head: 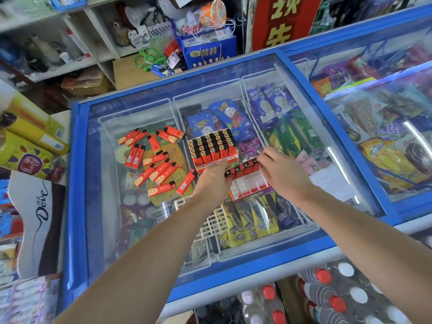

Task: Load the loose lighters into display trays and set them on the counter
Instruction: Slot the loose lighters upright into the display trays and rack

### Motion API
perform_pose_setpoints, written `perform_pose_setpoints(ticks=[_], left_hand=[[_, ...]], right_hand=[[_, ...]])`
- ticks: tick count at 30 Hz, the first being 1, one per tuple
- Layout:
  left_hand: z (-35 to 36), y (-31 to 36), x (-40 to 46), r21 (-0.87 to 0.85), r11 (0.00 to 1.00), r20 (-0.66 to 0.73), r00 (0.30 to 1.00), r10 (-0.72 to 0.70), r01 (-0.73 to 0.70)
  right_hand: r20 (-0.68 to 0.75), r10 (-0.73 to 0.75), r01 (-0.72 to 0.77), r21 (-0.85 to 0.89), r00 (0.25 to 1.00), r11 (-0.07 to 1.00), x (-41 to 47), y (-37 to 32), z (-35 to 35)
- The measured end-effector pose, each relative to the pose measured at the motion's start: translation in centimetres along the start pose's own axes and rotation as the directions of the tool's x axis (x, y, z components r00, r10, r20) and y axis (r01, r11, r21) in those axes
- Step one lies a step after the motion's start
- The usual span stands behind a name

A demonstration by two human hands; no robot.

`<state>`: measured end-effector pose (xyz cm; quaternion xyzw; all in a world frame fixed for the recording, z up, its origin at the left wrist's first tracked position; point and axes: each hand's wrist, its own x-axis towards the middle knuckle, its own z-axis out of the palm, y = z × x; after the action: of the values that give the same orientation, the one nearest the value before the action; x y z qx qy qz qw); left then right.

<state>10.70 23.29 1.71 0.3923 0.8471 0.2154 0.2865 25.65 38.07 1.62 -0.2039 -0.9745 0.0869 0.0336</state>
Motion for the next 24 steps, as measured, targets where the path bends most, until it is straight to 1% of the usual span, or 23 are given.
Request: perform_pose_setpoints(ticks=[3,7,10,12,16,18,20,24], left_hand=[[-0.5,-0.3,-0.4,-0.010,1.000,-0.009,1.000,0.003,-0.003],[-2.1,-1.7,-1.0,-0.028,1.000,-0.046,0.999,0.008,-0.009],[-4.1,-3.6,-1.7,-0.071,0.997,-0.105,0.994,-0.037,0.030],[-5.6,-5.2,-2.0,-0.068,0.996,-0.162,0.984,-0.074,0.063],[-9.0,-8.7,-2.3,-0.036,0.985,-0.220,0.960,-0.172,0.168],[-10.7,-10.6,-2.3,-0.031,0.977,-0.239,0.947,-0.213,0.212],[-12.3,-12.4,-2.1,-0.018,0.968,-0.251,0.936,-0.248,0.251],[-15.0,-15.9,-0.9,-0.009,0.950,-0.243,0.921,-0.304,0.311]], right_hand=[[-0.049,0.009,-0.008,0.021,0.999,1.000,0.1,-0.4,-0.2],[-0.097,0.080,-0.075,0.050,0.992,0.996,0.0,-1.1,0.0],[-0.176,0.128,-0.117,0.069,0.976,0.991,0.6,-2.3,-0.1],[-0.220,0.171,-0.146,0.128,0.960,0.981,1.7,-3.8,-0.6],[-0.286,0.196,-0.134,0.222,0.938,0.966,5.2,-8.2,-2.0],[-0.281,0.200,-0.125,0.265,0.939,0.956,7.3,-10.7,-2.4],[-0.237,0.193,-0.109,0.326,0.952,0.939,9.5,-13.3,-2.4],[-0.188,0.106,-0.032,0.360,0.976,0.932,14.0,-17.4,-2.0]])
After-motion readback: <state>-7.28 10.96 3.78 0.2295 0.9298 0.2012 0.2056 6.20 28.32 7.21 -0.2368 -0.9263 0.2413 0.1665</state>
